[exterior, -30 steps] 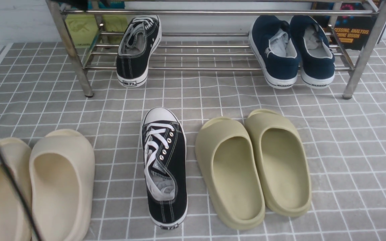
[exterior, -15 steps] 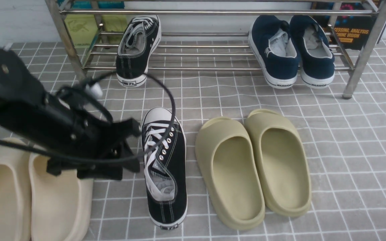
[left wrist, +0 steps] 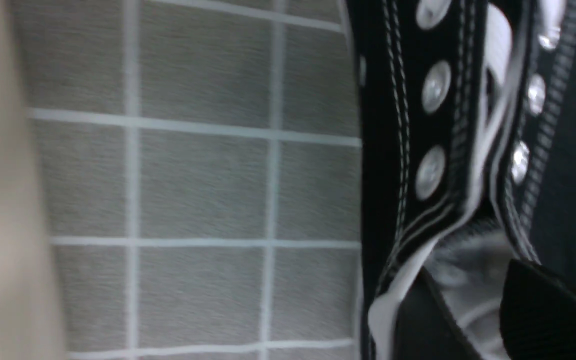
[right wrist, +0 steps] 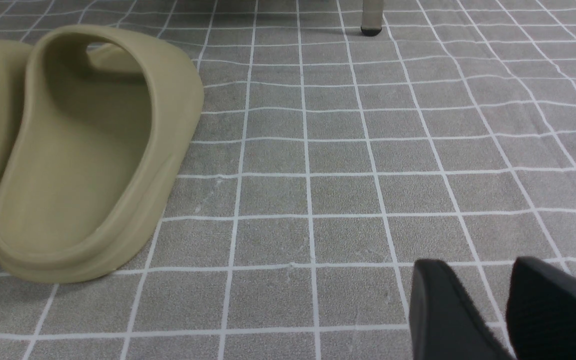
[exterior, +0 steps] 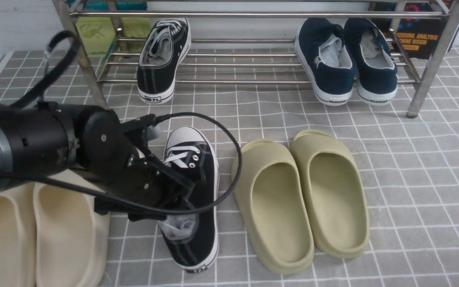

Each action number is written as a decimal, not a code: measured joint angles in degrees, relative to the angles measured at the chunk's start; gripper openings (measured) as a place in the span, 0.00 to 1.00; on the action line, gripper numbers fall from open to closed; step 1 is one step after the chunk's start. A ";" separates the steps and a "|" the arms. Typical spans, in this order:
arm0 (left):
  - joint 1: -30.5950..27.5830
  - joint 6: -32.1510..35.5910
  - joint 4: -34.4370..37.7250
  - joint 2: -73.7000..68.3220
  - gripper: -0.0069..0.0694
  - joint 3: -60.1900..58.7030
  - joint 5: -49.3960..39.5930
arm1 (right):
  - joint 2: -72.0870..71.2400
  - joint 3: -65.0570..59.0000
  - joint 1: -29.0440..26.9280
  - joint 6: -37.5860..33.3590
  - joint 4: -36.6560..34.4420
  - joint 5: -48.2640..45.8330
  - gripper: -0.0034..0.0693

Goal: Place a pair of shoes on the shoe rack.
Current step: Use the left arm to grab the shoe closest to it, then use the left arm to put a shoe into the shoe rack

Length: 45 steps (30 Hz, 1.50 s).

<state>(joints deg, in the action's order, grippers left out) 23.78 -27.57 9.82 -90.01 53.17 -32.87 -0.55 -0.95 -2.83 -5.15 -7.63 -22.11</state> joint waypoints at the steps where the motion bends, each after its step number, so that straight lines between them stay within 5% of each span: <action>1: 0.00 -1.25 -1.56 -0.08 0.45 0.00 0.07 | 0.00 0.00 0.00 0.00 0.00 0.00 0.38; 9: 0.00 -3.18 -3.37 1.55 0.45 0.58 -1.80 | 0.00 0.00 0.00 0.00 0.00 0.00 0.38; 23: 0.00 1.48 -0.05 -1.74 0.63 1.23 -1.95 | 0.00 0.00 0.00 0.00 0.00 0.00 0.38; 28: 0.00 6.23 2.69 -5.76 0.43 1.23 -0.21 | 0.00 0.00 0.00 0.00 0.00 0.00 0.38; 30: 0.00 7.32 3.64 -6.06 0.19 1.55 0.30 | 0.00 0.00 0.00 0.00 0.00 0.00 0.38; 32: 0.00 8.12 3.64 -5.67 0.07 2.88 -1.14 | 0.00 0.00 0.00 0.00 0.00 0.00 0.38; 45: -3.30 8.13 0.75 -14.04 0.07 36.67 -18.92 | 0.00 0.00 0.00 0.00 0.00 0.00 0.38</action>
<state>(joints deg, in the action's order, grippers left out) 20.47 -19.44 10.58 -104.05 89.85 -51.80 -0.55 -0.95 -2.83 -5.15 -7.63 -22.11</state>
